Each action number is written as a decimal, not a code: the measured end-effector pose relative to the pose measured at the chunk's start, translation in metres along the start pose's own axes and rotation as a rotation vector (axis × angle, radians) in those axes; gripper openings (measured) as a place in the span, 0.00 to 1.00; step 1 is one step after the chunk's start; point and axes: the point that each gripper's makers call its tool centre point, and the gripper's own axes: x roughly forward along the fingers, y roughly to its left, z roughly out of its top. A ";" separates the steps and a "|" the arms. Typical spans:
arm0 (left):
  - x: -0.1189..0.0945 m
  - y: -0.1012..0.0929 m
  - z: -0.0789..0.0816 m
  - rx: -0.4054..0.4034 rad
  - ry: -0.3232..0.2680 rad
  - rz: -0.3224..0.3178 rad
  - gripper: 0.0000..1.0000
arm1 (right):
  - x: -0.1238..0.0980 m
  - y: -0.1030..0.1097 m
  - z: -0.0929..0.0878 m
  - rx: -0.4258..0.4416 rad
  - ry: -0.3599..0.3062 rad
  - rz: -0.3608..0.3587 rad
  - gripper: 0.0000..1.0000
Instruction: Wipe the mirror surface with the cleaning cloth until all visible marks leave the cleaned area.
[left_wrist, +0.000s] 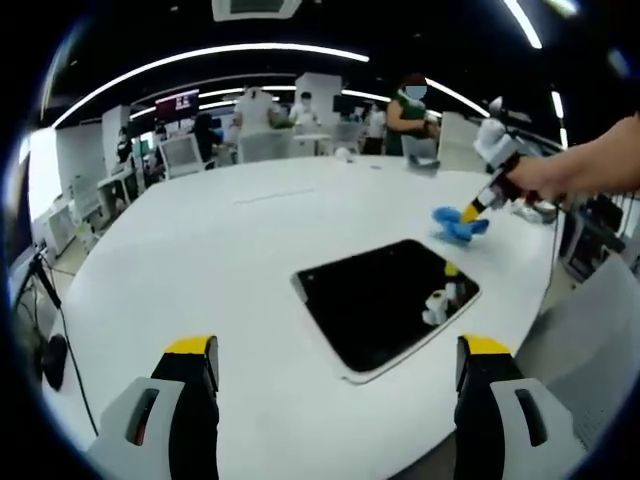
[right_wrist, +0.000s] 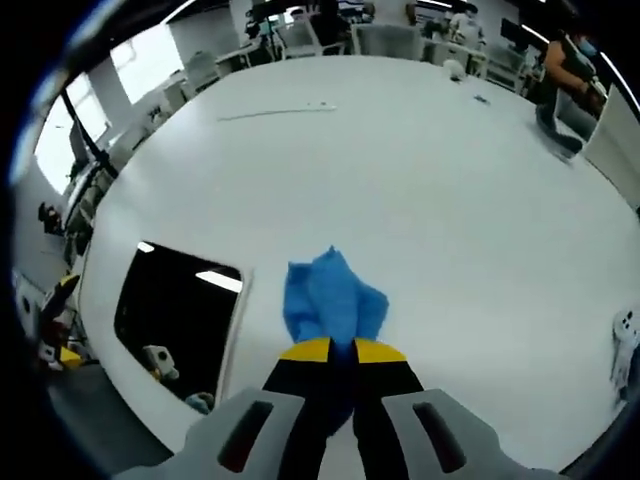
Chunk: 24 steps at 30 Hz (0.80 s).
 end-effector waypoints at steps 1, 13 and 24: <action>0.001 0.000 -0.001 -0.002 0.007 0.001 0.99 | 0.001 0.002 0.001 -0.002 0.006 0.003 0.01; 0.000 -0.003 0.001 -0.008 -0.006 -0.013 0.99 | 0.020 0.023 0.009 0.005 0.052 0.032 0.01; 0.000 -0.005 0.002 -0.008 -0.008 -0.021 0.99 | 0.032 0.050 0.014 -0.026 0.074 0.053 0.01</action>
